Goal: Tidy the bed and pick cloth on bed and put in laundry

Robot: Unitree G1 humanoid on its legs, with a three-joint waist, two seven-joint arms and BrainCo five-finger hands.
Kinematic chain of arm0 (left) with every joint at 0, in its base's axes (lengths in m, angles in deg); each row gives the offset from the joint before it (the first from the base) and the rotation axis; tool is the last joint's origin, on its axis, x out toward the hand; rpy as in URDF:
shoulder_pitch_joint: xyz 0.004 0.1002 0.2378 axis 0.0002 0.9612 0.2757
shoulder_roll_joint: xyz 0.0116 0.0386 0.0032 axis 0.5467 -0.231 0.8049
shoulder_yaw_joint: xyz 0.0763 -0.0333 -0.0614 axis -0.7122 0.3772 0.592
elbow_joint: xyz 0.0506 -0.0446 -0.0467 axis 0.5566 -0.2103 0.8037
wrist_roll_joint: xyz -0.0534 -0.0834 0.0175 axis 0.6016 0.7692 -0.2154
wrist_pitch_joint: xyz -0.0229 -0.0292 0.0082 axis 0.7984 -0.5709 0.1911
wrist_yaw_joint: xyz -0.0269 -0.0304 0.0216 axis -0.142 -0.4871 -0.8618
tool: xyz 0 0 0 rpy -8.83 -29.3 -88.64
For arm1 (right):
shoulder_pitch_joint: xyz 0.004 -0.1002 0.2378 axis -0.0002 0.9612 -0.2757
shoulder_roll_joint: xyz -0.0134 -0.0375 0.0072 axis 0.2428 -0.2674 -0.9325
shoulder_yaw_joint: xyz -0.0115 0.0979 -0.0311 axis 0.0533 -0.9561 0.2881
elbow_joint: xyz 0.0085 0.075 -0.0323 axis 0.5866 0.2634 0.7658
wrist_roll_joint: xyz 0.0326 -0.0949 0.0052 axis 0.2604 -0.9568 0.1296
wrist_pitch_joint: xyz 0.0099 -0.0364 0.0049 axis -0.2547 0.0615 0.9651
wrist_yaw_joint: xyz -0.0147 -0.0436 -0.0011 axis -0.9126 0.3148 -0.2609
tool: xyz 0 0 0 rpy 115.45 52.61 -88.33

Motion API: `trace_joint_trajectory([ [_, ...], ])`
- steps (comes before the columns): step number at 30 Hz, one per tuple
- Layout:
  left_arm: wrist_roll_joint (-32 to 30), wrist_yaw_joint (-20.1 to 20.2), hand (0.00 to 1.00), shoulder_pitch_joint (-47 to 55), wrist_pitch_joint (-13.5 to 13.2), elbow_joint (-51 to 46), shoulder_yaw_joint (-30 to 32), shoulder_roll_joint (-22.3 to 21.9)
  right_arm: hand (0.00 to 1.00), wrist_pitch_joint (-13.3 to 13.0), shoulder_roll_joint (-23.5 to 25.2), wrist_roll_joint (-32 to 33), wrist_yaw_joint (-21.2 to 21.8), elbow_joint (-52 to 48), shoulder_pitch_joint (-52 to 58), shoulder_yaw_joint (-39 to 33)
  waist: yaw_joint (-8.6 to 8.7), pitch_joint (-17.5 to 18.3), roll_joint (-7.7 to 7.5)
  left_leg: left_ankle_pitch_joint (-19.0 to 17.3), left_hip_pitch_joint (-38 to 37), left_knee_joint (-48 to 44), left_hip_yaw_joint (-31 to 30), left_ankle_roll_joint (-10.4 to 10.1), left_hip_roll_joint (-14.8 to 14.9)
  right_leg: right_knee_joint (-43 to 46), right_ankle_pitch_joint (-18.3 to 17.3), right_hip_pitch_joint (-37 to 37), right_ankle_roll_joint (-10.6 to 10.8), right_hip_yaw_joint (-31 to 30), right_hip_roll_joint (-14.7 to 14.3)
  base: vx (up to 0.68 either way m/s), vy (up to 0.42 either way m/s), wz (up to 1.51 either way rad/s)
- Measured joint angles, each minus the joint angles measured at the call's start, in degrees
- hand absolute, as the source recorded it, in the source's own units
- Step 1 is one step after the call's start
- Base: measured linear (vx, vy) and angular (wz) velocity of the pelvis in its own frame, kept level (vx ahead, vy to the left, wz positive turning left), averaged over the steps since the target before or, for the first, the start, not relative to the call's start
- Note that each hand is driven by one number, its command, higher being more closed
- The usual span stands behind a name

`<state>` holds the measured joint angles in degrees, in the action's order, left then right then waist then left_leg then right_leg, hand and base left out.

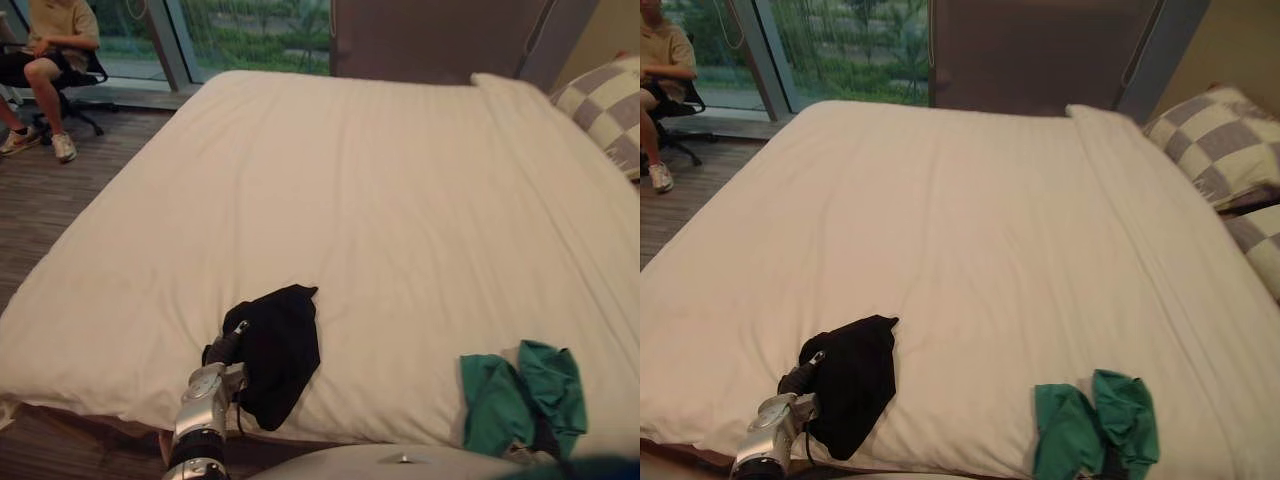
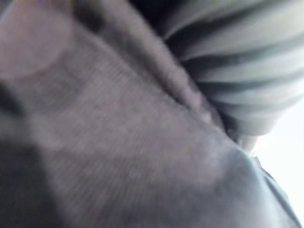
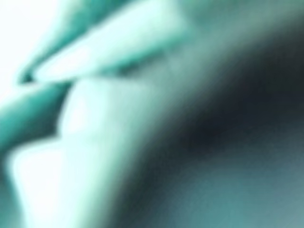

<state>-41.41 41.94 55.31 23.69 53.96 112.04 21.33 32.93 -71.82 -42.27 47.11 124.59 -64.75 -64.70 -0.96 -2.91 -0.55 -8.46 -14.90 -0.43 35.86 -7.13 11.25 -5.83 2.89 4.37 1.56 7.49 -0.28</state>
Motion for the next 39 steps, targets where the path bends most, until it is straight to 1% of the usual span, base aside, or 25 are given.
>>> trace_joint_trajectory([
  [2, -0.09, -1.29, 1.0, -0.17, 0.0, 0.34, 0.6, -0.07, 1.0, 0.47, -0.05, -1.78, 0.08, 0.18, 0.22, 2.5, 0.03, 0.03, 0.28, 0.01, 0.11, 0.05, 1.38, -0.02, 0.03, 0.01, 0.44, -0.67, 0.23, -0.51, 0.02, -0.15, -0.087, -0.39],
  [3, -0.12, -2.22, 1.0, -0.47, -0.02, 1.22, 1.47, -0.07, 1.0, 0.86, -0.07, -2.78, 0.13, 1.54, 0.6, 4.73, 0.2, 0.07, 0.75, 0.01, 0.55, 0.06, 1.46, -0.03, 0.03, 0.03, 1.11, -1.39, -0.29, -0.51, -0.06, -0.11, -0.082, -0.29],
  [5, -0.59, -2.59, 1.0, -0.45, -0.29, 1.31, 1.5, -0.12, 1.0, 1.85, 0.32, -2.71, 0.46, 2.58, 1.43, 5.53, 0.4, 0.0, 1.28, 0.02, 1.08, 0.29, 1.36, -0.03, 0.03, 0.03, 1.14, -2.01, -0.37, -0.51, -0.18, -0.06, -0.086, -0.07],
  [6, -1.18, -2.83, 1.0, -0.47, -0.97, 1.79, 1.46, -0.33, 1.0, 2.62, -0.16, -3.94, 0.71, 3.02, 1.56, 6.26, 0.48, -0.04, 1.47, 0.03, 1.18, 0.43, 1.34, -0.02, 0.13, 0.03, 1.1, -2.17, -0.43, -0.51, -0.35, -0.01, -0.064, 0.0],
  [9, -1.77, -4.47, 1.0, -0.45, -3.0, 3.99, 1.27, -0.98, 1.0, 3.81, -2.3, -5.32, 1.11, 3.44, 1.89, 7.81, 0.48, 0.05, 3.39, 1.2, 1.23, 0.35, 1.18, 0.05, 0.88, 0.34, 0.87, -2.15, -0.72, -0.43, -1.17, 0.04, -0.046, 0.01],
  [10, -2.43, -4.76, 1.0, -0.45, -3.65, 4.27, 1.24, -1.1, 1.0, 3.92, -2.42, -5.39, 1.16, 3.6, 1.96, 7.87, 0.48, 0.01, 3.48, 1.32, 1.23, 0.36, 1.18, 0.12, 1.02, 0.34, 0.87, -2.13, -0.89, -0.38, -1.27, 0.08, -0.046, 0.04],
  [12, -3.9, -5.06, 1.0, -0.41, -4.93, 4.92, 0.62, -1.17, 1.0, 4.38, -2.52, -5.57, 1.29, 4.15, 1.89, 7.82, 0.26, 0.02, 3.47, 1.74, 1.19, 0.03, 1.22, -0.48, 1.37, 0.38, 0.31, -1.74, -1.01, 0.02, -1.4, 0.06, -0.018, 0.09],
  [14, -3.96, -4.89, 1.0, -0.25, -5.21, 4.93, -0.98, -1.05, 1.0, 5.2, -2.5, -5.75, 1.99, 4.43, 1.88, 7.6, 0.21, -0.06, 3.28, 1.77, 1.89, -2.09, 1.22, -0.42, 1.54, 0.42, -0.18, -1.07, -0.83, 1.46, -0.62, 0.05, 0.01, 0.34],
  [16, -4.76, -4.72, 1.0, -0.29, -5.27, 5.16, -2.82, -1.26, 1.0, 6.4, -2.42, -6.28, 3.51, 5.01, 2.16, 7.37, 0.76, -0.46, 2.47, 2.25, 2.8, -5.27, 1.2, 0.41, 1.44, 2.79, -1.7, -0.44, -0.63, 3.43, 1.12, 0.01, 0.047, 0.64],
  [17, -5.76, -4.57, 1.0, -0.44, -5.26, 5.54, -3.44, -1.61, 1.0, 6.83, -2.41, -6.9, 4.4, 5.44, 2.6, 7.37, 1.56, -0.45, 2.08, 2.59, 2.91, -5.83, 1.13, 0.95, 1.08, 5.2, -3.57, -0.27, -0.24, 5.11, 2.24, -0.01, 0.04, 0.64],
  [18, -6.02, -4.56, 1.0, -0.48, -5.26, 5.58, -3.63, -1.94, 1.0, 6.88, -2.37, -7.44, 4.61, 5.42, 2.64, 7.37, 1.81, -0.43, 2.07, 2.75, 2.73, -5.57, 1.12, 1.2, 0.81, 6.36, -4.37, -0.32, -0.2, 5.85, 2.61, 0.0, 0.052, 0.71],
  [21, -6.25, -4.53, 1.0, -1.29, -5.26, 5.57, -4.48, -2.86, 1.0, 6.63, -2.46, -10.66, 6.83, 5.45, 3.48, 7.33, 1.79, -0.51, 2.22, 3.54, 1.27, -0.76, 1.22, 1.18, -0.45, 10.45, -6.97, -1.45, 0.25, 8.03, 3.5, -0.02, 0.05, 0.4],
  [24, -5.71, -4.46, 1.0, -2.28, -5.32, 5.49, -5.46, -3.52, 1.0, 4.86, -2.46, -16.65, 8.41, 5.42, 3.74, 7.7, 1.74, -0.66, 1.95, 5.64, 0.03, 4.46, 0.62, 1.43, -2.33, 12.66, -8.33, -1.94, 0.95, 10.67, 4.78, -0.07, 0.029, 0.42],
  [26, -5.24, -4.45, 1.0, -3.16, -5.86, 5.33, -5.95, -4.97, 1.0, 3.74, -2.71, -23.47, 8.14, 5.41, 4.31, 10.17, 1.28, -0.94, 1.52, 6.54, 0.45, 6.29, -2.69, 2.08, -3.46, 14.64, -9.85, -2.07, 1.74, 12.9, 6.36, -0.07, -0.021, 0.55],
  [27, -5.03, -4.49, 1.0, -3.44, -5.91, 5.27, -6.67, -5.11, 1.0, 3.73, -2.9, -24.92, 7.66, 5.41, 4.3, 10.84, 1.14, -1.0, 1.63, 6.63, 1.18, 6.3, -3.98, 2.21, -3.57, 15.1, -10.27, -2.5, 2.07, 12.94, 6.51, -0.07, -0.056, 0.68],
  [28, -4.32, -4.54, 1.0, -4.7, -5.93, 5.23, -8.94, -5.1, 1.0, 3.76, -3.17, -27.22, 6.68, 5.44, 4.35, 12.55, 0.5, -0.93, 1.43, 7.17, 2.99, 6.32, -6.88, 2.87, -4.07, 17.09, -11.52, -3.81, 1.79, 10.58, 6.21, -0.08, -0.08, 1.09],
  [29, -3.25, -4.54, 1.0, -5.96, -5.94, 5.22, -11.09, -5.31, 1.0, 4.13, -3.19, -27.63, 5.78, 5.95, 4.81, 14.46, 0.41, -1.1, 0.18, 7.98, 5.03, 6.33, -10.98, 3.58, -4.94, 18.58, -13.89, -4.11, 1.58, 6.33, 5.66, -0.07, -0.098, 1.34],
  [31, -3.06, -4.6, 1.0, -6.36, -5.94, 5.25, -12.17, -6.76, 1.0, 5.08, -3.05, -27.47, 4.53, 6.66, 4.96, 16.67, -0.37, -1.35, -0.52, 9.06, 7.55, 6.37, -16.62, 4.62, -5.56, 18.68, -17.17, -4.03, 1.18, 2.45, 3.82, -0.09, -0.16, 1.55],
  [32, -2.66, -4.94, 1.0, -5.79, -5.61, 5.67, -12.02, -7.63, 1.0, 5.48, -3.04, -26.54, 4.33, 6.81, 5.14, 17.03, -0.42, -1.5, -0.97, 10.13, 8.82, 6.39, -20.02, 5.01, -6.15, 18.85, -17.56, -3.83, 1.02, 0.95, 3.03, -0.1, -0.146, 1.47],
  [33, -2.42, -5.08, 1.0, -5.31, -4.96, 6.31, -12.03, -7.76, 1.0, 5.48, -3.09, -25.87, 4.37, 7.06, 5.37, 17.08, -0.42, -1.61, -0.9, 10.68, 9.58, 6.42, -21.76, 5.17, -6.53, 18.99, -17.61, -3.84, 0.96, 1.28, 3.01, -0.08, -0.049, 1.31],
  [34, -1.74, -5.59, 1.0, -4.22, -3.66, 7.72, -12.02, -8.05, 1.0, 5.48, -3.19, -25.26, 4.54, 7.49, 5.48, 17.11, -0.43, -1.82, -0.84, 11.22, 10.41, 6.45, -24.09, 5.19, -7.34, 18.93, -17.83, -3.71, 0.94, 2.74, 3.65, -0.1, 0.018, 1.28],
  [35, -1.15, -6.61, 1.0, -1.56, -1.7, 10.36, -11.89, -8.54, 1.0, 5.77, -3.31, -25.14, 5.22, 8.02, 5.54, 17.14, -0.31, -1.91, -0.85, 11.91, 11.49, 6.45, -26.94, 5.39, -7.87, 18.85, -17.88, -3.11, 1.02, 6.15, 4.63, -0.09, 0.034, 1.2],
  [37, -1.03, -7.65, 1.0, 1.81, 0.11, 12.6, -11.89, -8.16, 1.0, 6.17, -3.3, -25.19, 6.72, 8.48, 5.83, 17.38, -0.32, -1.92, -1.2, 12.31, 12.67, 6.45, -29.18, 5.94, -8.54, 18.59, -17.91, -2.45, 1.25, 9.47, 5.44, -0.06, 0.036, 1.2],
  [38, -0.2, -8.17, 1.0, 3.31, 0.73, 12.03, -11.82, -7.61, 1.0, 6.22, -2.81, -25.1, 7.5, 8.46, 6.62, 17.8, 0.0, -1.84, -1.37, 11.83, 14.49, 6.45, -29.83, 7.87, -9.04, 17.7, -17.51, -1.73, 2.17, 13.69, 6.17, -0.04, 0.038, 1.87],
  [39, 0.84, -9.06, 1.0, 3.48, 0.69, 12.24, -11.73, -7.32, 1.0, 6.88, -2.53, -25.07, 8.35, 8.75, 6.79, 17.67, 0.0, -1.45, -2.45, 9.35, 15.89, 6.39, -27.51, 11.86, -9.9, 15.34, -16.71, -0.47, 3.76, 18.54, 7.67, -0.02, 0.046, 1.97],
])
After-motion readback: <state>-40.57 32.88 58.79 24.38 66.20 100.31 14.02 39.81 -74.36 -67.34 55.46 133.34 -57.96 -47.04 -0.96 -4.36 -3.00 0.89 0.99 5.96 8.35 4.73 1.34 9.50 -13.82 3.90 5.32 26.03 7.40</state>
